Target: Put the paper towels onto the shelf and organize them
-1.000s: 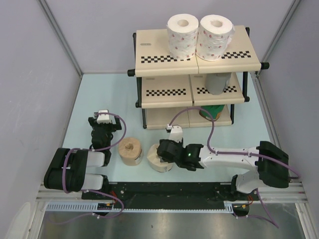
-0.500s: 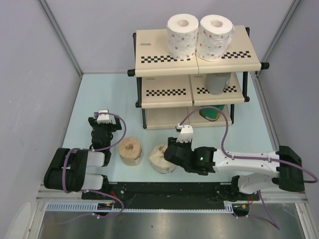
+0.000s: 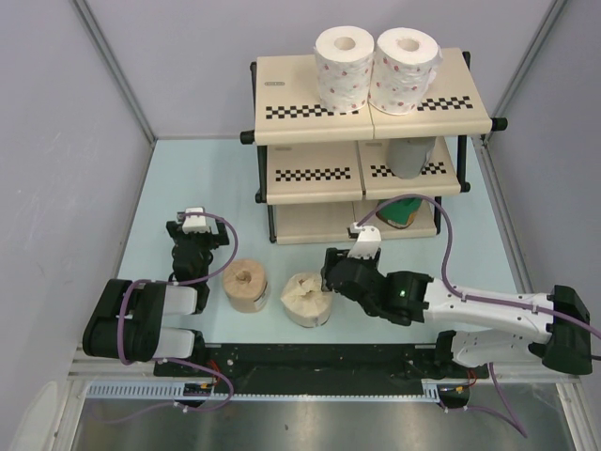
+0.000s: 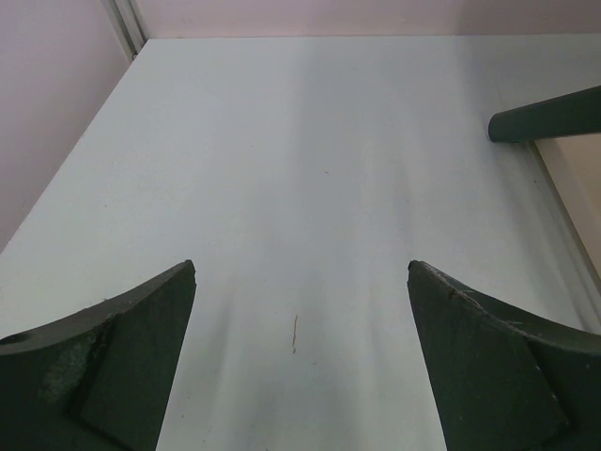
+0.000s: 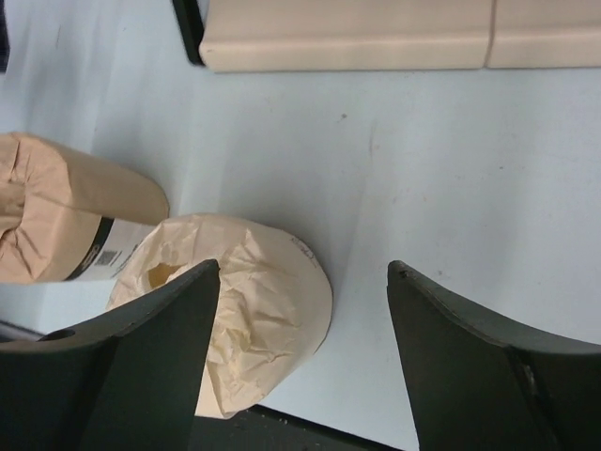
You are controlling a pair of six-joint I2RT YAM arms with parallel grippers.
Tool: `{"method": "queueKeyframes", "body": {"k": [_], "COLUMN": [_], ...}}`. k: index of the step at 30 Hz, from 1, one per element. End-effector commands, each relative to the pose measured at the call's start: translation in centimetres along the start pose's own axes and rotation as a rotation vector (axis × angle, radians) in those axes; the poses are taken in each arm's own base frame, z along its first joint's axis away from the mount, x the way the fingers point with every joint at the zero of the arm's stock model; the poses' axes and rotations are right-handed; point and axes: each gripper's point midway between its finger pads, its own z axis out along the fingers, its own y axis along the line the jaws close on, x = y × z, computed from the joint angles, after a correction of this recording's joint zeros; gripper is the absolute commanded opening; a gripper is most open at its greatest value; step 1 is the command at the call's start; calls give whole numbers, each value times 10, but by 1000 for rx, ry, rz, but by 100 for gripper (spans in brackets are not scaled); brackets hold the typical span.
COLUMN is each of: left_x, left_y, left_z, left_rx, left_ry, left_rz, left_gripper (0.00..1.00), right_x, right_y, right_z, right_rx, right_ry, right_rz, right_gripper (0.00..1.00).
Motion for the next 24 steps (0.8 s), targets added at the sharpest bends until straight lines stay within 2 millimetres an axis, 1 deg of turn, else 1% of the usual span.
{"method": "queueKeyframes", "body": {"k": [1,5,10,12,16,20,24], "left_x": [-20,-20,-19,-20,-19,-20,-19], "left_y": [-2,-2,-2,-2,-2,-2,-2], "left_z": [4,4,4,4,4,4,4], "left_rx": [14,14,14,14,14,12,14], "left_ry": [-65,-67,-62,-65,-64,-65,-64], "left_rz": [-19,-17,-18,-19,-18,-19,-17], "left_gripper": [100,100,100,100,100,100,100], "right_x": [1,10,23,29,45,65,75], "right_y": [32,35,47,49,47,46,42], "right_z": [-6,-2,1,2,8,16,22], "right_rx": [-146,-150,-200,-208,-194,-178,-149], "right_ry": [2,26,76,97,148,209,232], "right_rz": [-32,-54,-87,-97,-110,-136,-134], "right_gripper": [77,75,71,71,70,69,66]}}
